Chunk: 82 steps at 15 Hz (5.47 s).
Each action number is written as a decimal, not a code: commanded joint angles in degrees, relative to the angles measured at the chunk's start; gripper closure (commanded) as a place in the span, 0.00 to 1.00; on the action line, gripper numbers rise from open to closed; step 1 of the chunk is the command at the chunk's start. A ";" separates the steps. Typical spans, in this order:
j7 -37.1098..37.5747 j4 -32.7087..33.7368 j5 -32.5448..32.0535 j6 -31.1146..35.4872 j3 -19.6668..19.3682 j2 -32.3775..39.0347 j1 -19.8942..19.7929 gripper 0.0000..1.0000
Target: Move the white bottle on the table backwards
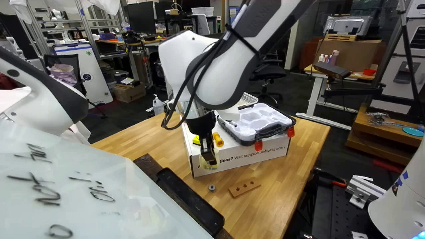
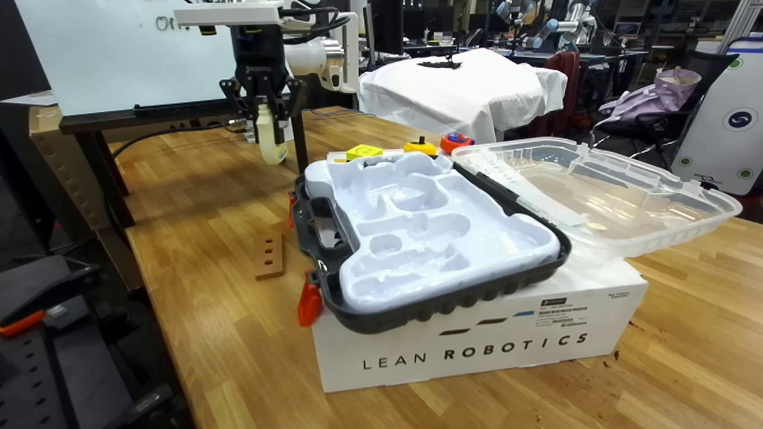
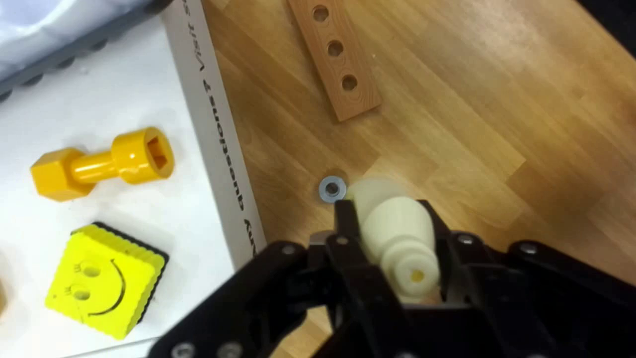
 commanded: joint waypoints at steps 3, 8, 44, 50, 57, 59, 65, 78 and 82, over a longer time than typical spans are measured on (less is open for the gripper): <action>0.69 11.36 -1.86 -6.16 -1.51 8.20 0.91 0.92; 0.36 19.15 -1.90 -9.05 -1.28 13.18 1.96 0.92; -0.68 51.94 -4.99 -14.60 -4.63 35.64 3.97 0.92; -1.08 61.72 -4.66 -20.36 -5.03 42.39 4.55 0.92; -1.21 68.42 -2.83 -24.47 -4.44 48.01 4.01 0.92; -1.21 69.78 -2.39 -25.24 -4.38 49.12 3.89 0.92; -1.29 72.18 -1.74 -26.25 -4.44 50.64 3.68 0.92; -1.39 72.19 -1.29 -27.86 -4.54 51.40 3.12 0.36; -1.17 70.69 -1.87 -27.07 -3.82 50.16 2.75 0.07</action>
